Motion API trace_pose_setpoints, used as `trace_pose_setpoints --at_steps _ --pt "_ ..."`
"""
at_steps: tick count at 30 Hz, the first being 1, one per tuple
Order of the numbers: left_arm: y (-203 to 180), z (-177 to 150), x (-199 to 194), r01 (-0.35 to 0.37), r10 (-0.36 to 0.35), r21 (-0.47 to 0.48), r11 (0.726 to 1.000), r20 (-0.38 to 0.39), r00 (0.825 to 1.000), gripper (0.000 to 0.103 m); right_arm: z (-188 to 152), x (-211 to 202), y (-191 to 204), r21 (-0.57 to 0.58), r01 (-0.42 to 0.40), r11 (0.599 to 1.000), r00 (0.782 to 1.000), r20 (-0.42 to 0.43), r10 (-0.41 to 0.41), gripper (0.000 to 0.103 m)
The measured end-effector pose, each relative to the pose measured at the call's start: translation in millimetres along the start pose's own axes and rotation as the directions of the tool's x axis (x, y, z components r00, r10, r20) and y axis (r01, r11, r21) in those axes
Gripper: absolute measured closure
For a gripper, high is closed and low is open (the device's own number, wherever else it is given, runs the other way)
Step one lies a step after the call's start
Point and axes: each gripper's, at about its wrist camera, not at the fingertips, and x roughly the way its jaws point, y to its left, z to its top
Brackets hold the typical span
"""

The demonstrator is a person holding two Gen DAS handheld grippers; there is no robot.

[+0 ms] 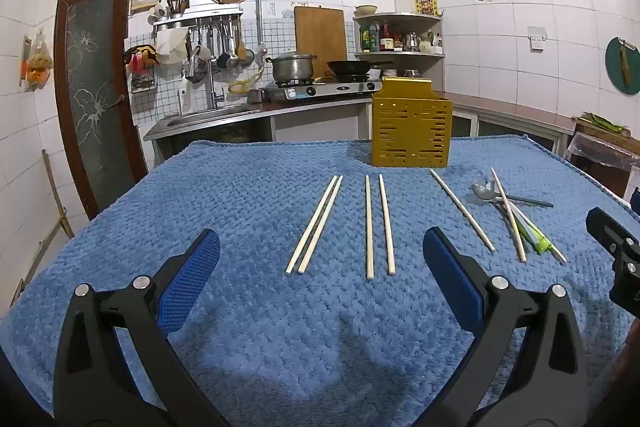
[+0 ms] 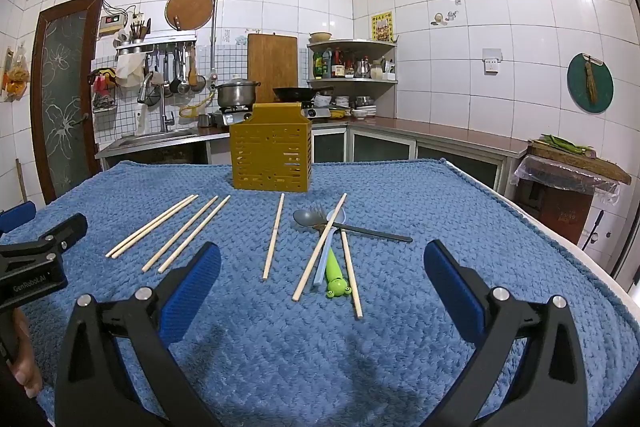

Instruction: Organize utensils

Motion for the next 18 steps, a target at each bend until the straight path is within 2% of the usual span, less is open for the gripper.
trace_pose_setpoints --at_steps 18 --pt "0.5 0.1 -0.1 -0.007 0.007 0.003 1.0 0.014 1.0 0.005 -0.1 -1.0 -0.3 0.002 0.0 1.0 1.0 0.002 0.0 0.004"
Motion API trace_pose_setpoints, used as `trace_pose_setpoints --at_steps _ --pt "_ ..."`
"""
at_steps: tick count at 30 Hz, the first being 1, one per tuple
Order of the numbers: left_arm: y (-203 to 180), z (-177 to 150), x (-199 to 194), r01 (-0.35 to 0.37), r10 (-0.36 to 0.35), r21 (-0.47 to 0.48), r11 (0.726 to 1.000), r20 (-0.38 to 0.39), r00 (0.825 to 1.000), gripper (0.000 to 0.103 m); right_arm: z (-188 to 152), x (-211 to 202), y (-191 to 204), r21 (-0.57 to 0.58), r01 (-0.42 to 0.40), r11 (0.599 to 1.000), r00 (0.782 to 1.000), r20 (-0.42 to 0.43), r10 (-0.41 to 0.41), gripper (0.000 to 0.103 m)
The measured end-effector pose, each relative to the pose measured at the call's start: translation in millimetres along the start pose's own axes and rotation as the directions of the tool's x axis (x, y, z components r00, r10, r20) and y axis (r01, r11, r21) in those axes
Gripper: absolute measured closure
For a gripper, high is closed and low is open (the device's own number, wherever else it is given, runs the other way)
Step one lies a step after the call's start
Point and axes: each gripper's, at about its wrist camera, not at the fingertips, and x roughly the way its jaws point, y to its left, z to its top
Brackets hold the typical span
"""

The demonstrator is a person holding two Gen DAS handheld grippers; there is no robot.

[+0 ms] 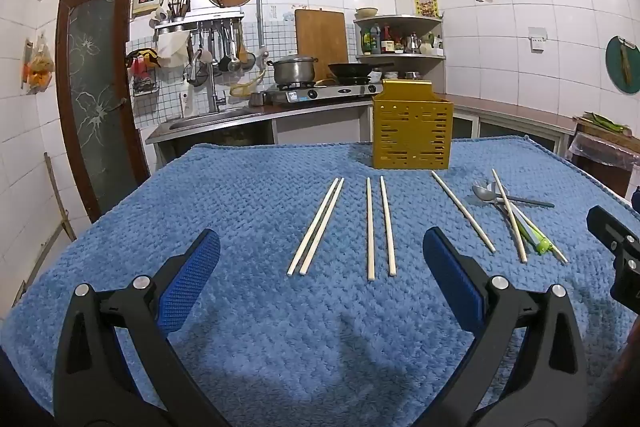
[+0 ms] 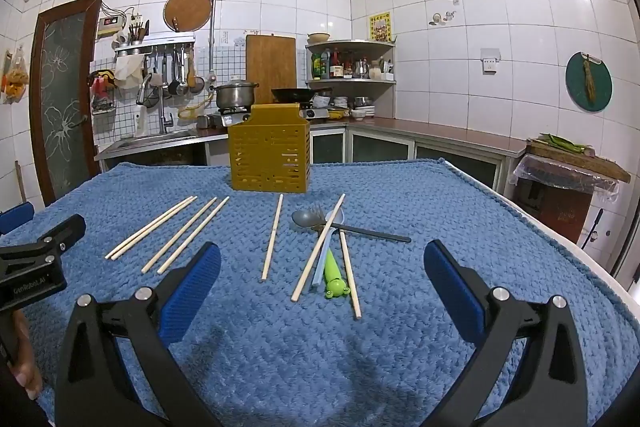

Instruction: Organize utensils

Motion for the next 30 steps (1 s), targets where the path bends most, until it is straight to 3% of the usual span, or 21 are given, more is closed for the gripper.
trace_pose_setpoints --at_steps 12,30 --pt "0.6 12.4 -8.2 0.002 -0.002 0.004 1.0 0.003 1.0 0.005 -0.7 -1.5 0.2 0.002 0.0 1.0 1.0 -0.002 0.0 0.004" --pt "-0.2 3.9 -4.5 -0.002 0.002 0.004 1.0 0.003 1.0 0.005 -1.1 -0.5 2.0 0.002 -0.001 1.0 1.0 -0.005 0.001 0.004"
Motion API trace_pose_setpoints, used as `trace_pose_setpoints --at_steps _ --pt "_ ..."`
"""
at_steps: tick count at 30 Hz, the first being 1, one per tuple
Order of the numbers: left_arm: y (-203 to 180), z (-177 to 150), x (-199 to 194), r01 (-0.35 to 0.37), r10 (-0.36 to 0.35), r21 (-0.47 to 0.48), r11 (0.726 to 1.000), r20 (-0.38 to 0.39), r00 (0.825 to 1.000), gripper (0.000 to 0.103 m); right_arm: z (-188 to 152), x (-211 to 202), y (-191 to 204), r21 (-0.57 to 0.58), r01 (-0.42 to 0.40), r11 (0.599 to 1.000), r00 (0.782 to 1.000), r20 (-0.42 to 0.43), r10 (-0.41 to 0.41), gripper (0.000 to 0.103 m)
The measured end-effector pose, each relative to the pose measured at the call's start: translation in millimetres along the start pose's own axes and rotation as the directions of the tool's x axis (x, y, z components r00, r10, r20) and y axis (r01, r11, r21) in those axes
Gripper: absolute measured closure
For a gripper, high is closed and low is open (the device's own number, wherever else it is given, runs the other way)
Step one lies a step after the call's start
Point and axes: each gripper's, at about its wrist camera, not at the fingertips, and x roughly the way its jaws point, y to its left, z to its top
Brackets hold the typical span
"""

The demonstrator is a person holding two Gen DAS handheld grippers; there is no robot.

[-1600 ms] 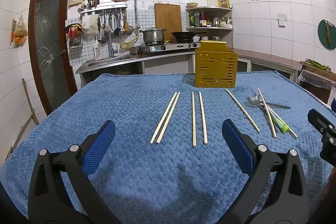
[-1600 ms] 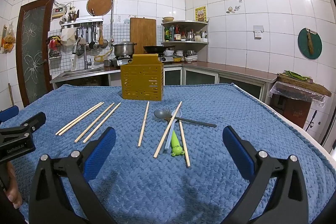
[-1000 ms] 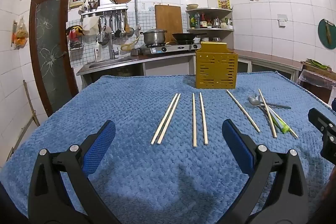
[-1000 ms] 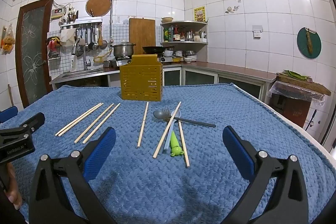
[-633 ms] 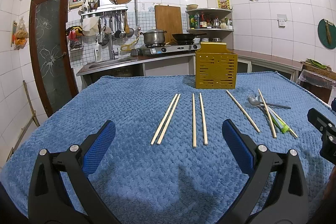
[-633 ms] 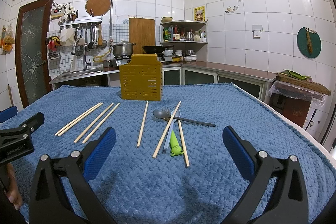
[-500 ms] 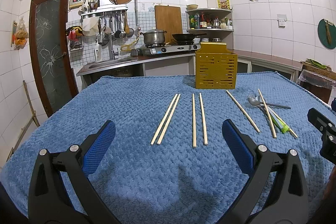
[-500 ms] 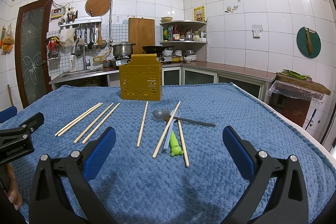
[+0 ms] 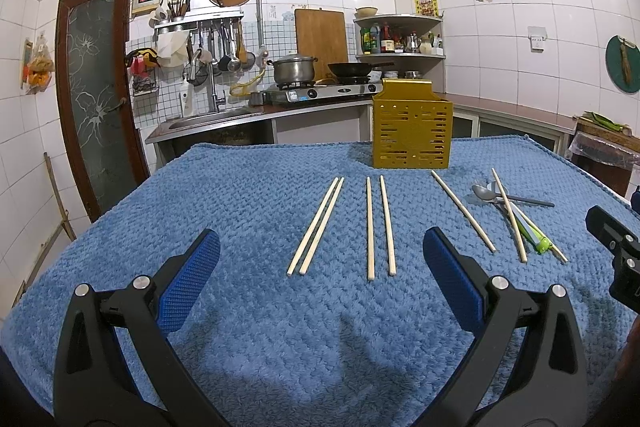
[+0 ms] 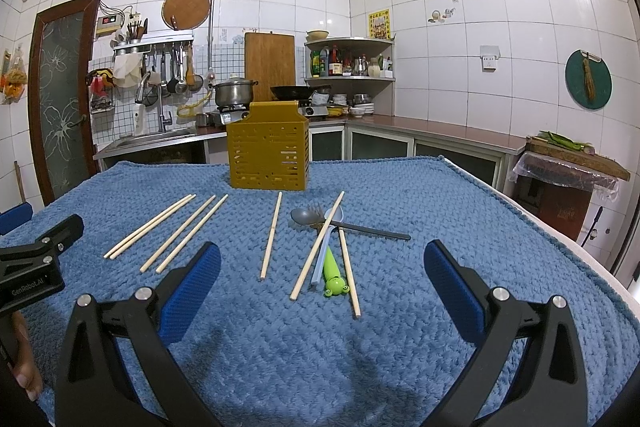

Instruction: Organize utensils

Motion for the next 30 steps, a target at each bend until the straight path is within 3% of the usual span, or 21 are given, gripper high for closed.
trace_pose_setpoints --at_steps 30 --pt "-4.9 -6.0 4.4 0.004 -0.004 0.003 1.0 -0.003 1.0 0.005 -0.9 1.2 -3.4 0.002 0.0 1.0 1.0 -0.004 0.0 0.004"
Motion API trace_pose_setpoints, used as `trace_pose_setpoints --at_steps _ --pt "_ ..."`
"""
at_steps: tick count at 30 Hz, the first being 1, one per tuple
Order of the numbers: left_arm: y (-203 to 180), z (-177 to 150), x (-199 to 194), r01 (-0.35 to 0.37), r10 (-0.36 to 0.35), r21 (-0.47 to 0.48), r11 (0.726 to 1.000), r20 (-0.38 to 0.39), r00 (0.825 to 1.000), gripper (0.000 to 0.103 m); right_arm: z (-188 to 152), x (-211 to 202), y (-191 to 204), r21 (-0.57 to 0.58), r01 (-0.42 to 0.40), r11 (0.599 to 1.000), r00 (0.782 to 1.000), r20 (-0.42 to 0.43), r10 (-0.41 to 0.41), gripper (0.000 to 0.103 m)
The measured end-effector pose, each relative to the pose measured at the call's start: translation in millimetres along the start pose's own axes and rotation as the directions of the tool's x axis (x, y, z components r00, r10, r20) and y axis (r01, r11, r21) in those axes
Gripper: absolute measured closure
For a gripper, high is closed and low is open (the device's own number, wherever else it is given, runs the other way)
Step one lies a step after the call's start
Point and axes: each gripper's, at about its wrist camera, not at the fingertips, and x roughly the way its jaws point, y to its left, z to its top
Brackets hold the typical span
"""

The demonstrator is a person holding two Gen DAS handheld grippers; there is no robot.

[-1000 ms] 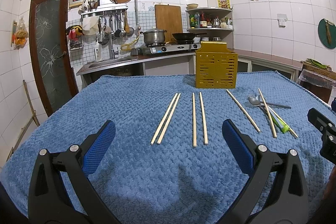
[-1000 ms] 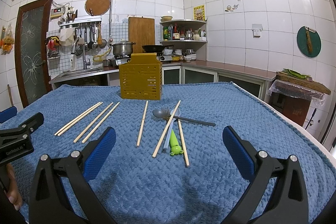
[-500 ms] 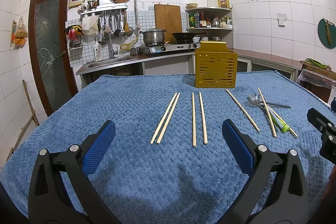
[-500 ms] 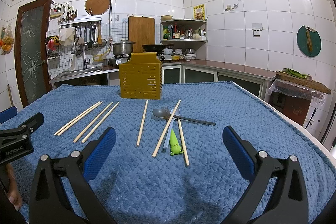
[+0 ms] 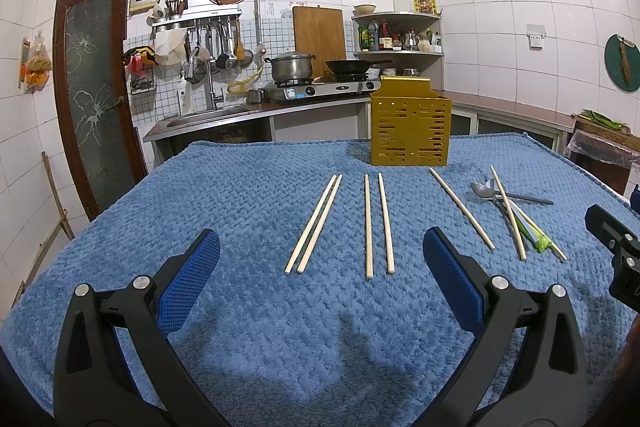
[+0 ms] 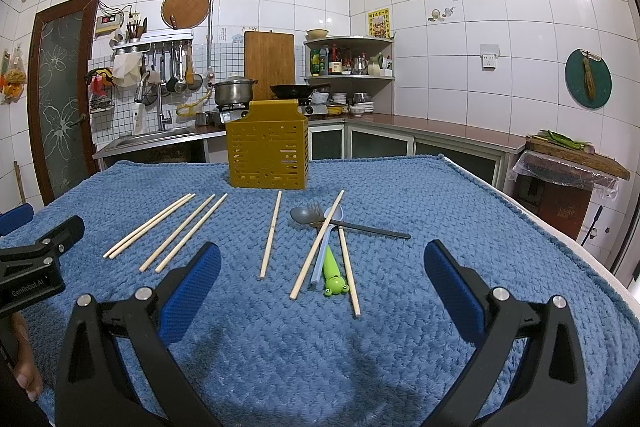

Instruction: Organize utensils

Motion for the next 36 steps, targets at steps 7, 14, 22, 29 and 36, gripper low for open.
trace_pose_setpoints --at_steps 7,14,22,29,36 --pt "0.2 0.7 -0.1 0.001 -0.001 -0.001 1.0 -0.002 1.0 0.005 -3.0 6.0 0.1 0.001 0.001 1.0 1.0 -0.001 -0.001 0.004" --pt "0.2 0.8 -0.2 0.0 0.0 -0.001 1.0 -0.002 1.0 0.005 -7.0 8.3 -0.1 0.003 0.002 1.0 1.0 0.0 -0.002 0.004" --pt "-1.3 -0.2 2.7 0.01 -0.011 -0.001 1.0 -0.012 1.0 0.005 -6.8 8.8 0.0 0.001 0.0 1.0 1.0 -0.004 0.0 0.004" --pt "0.1 -0.5 3.4 0.026 -0.026 0.0 1.0 -0.02 0.999 0.005 -6.6 9.1 -0.2 0.003 0.002 1.0 1.0 -0.004 -0.002 0.004" --pt "1.3 0.7 5.4 0.037 -0.037 -0.002 0.999 -0.039 0.999 0.005 -8.0 16.3 -4.8 0.005 0.005 1.0 1.0 -0.001 -0.005 0.004"
